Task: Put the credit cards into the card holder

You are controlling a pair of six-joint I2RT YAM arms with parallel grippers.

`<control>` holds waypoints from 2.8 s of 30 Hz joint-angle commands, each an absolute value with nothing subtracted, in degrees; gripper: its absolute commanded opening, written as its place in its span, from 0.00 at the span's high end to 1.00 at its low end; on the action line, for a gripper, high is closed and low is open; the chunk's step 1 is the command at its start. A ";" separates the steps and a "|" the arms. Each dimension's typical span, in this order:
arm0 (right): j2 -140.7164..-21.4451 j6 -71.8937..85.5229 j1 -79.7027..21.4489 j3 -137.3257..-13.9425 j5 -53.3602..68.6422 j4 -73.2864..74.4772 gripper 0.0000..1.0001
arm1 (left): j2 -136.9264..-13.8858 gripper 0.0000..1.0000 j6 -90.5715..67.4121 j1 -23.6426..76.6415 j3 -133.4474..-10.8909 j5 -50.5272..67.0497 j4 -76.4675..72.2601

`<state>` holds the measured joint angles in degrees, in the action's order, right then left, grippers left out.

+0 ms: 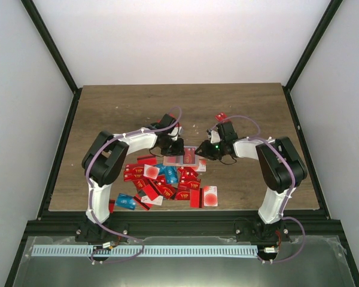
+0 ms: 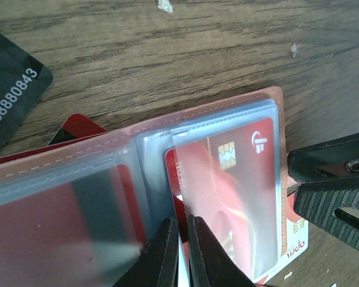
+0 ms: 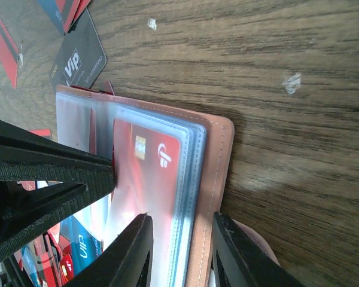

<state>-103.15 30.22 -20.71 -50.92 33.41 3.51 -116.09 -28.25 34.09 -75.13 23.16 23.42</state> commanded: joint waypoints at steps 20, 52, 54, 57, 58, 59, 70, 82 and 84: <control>-100.96 30.98 -20.32 -52.02 35.54 2.27 0.70 | -114.07 0.96 -26.90 35.89 -75.55 21.72 25.85; -104.50 32.39 -20.31 -52.08 41.58 -1.54 0.71 | -117.03 0.96 -27.07 36.30 -72.28 20.83 23.63; -104.50 32.54 -20.32 -52.08 42.56 -2.11 0.71 | -116.96 0.96 -27.15 36.29 -72.25 20.98 23.49; -104.75 32.60 -20.42 -52.18 44.23 -2.61 0.71 | -116.73 0.96 -27.32 36.38 -72.33 21.33 23.26; -104.84 32.61 -20.53 -52.35 44.67 -2.69 0.71 | -116.68 0.96 -27.40 36.39 -72.41 21.50 23.14; -104.99 32.59 -20.63 -52.44 45.09 -2.80 0.71 | -116.44 0.96 -27.42 36.39 -72.56 21.61 23.07; -105.26 33.17 -23.69 -55.73 44.41 -0.65 0.71 | -107.53 0.96 -27.40 34.99 -73.56 18.37 26.21; -112.53 35.51 -31.40 -66.89 42.80 1.87 0.71 | -89.40 0.93 -28.48 28.22 -56.23 15.42 24.70; -113.42 35.55 -32.52 -68.71 42.88 2.40 0.70 | -86.27 0.91 -28.80 27.93 -52.97 14.91 24.85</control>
